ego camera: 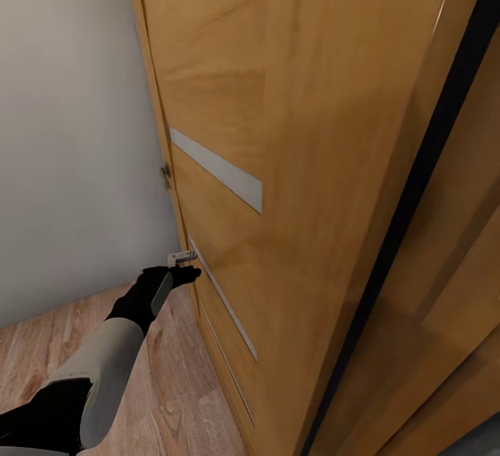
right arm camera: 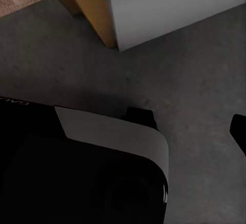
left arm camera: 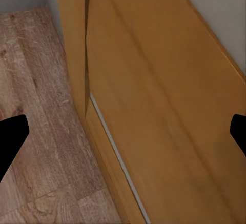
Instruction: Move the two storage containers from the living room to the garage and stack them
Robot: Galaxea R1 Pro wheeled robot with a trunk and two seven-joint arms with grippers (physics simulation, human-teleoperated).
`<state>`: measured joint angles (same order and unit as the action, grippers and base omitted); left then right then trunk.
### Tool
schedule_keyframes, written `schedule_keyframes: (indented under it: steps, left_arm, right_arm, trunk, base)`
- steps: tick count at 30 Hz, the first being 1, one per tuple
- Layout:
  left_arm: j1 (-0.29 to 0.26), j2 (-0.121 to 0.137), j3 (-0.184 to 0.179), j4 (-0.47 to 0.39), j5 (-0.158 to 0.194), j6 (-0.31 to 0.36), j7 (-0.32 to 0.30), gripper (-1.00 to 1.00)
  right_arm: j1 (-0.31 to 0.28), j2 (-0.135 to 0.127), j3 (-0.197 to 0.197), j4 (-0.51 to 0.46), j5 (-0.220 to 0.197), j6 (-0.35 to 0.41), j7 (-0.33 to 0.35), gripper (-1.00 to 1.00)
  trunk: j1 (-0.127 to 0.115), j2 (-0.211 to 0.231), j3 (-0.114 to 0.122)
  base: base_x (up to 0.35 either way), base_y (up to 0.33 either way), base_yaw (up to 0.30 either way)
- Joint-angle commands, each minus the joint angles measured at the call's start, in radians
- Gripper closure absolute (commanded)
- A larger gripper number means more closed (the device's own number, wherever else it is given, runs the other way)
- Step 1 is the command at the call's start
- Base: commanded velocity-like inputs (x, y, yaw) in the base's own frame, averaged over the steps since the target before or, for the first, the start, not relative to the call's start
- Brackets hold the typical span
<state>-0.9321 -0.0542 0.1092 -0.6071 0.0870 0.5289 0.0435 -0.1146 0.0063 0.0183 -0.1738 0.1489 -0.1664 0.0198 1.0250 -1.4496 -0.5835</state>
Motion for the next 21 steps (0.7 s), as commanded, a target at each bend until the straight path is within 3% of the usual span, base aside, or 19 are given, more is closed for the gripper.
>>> schedule_keyframes:
  steps: [1,16,17,21]
  left_arm:
    - [-0.001,-0.081,0.004,-0.003,0.04,0.003,-0.002,-1.0]
    - [-0.001,-0.079,0.004,-0.005,0.039,0.003,-0.002,-1.0]
    - [-0.006,-0.007,0.004,-0.009,0.013,0.011,-0.001,-1.0]
    - [-0.013,-0.019,0.004,-0.02,-0.092,0.012,0.003,-1.0]
  right_arm:
    - [0.0,0.0,0.001,0.001,0.005,-0.002,0.0,-1.0]
    - [0.0,0.0,0.001,0.002,0.006,-0.002,0.001,-1.0]
    - [-0.006,-0.003,0.003,0.003,0.006,-0.002,0.002,-1.0]
    - [-0.01,-0.002,0.003,0.004,0.006,-0.002,0.002,-1.0]
  trunk:
    - [0.0,0.0,-0.001]
    - [0.0,0.0,-0.001]
    - [0.0,0.0,-0.001]
    - [0.0,0.0,-0.001]
  base:
    - [0.0,0.0,0.0]
    - [0.0,0.0,0.0]
    - [0.0,0.0,0.0]
    - [0.0,0.0,0.0]
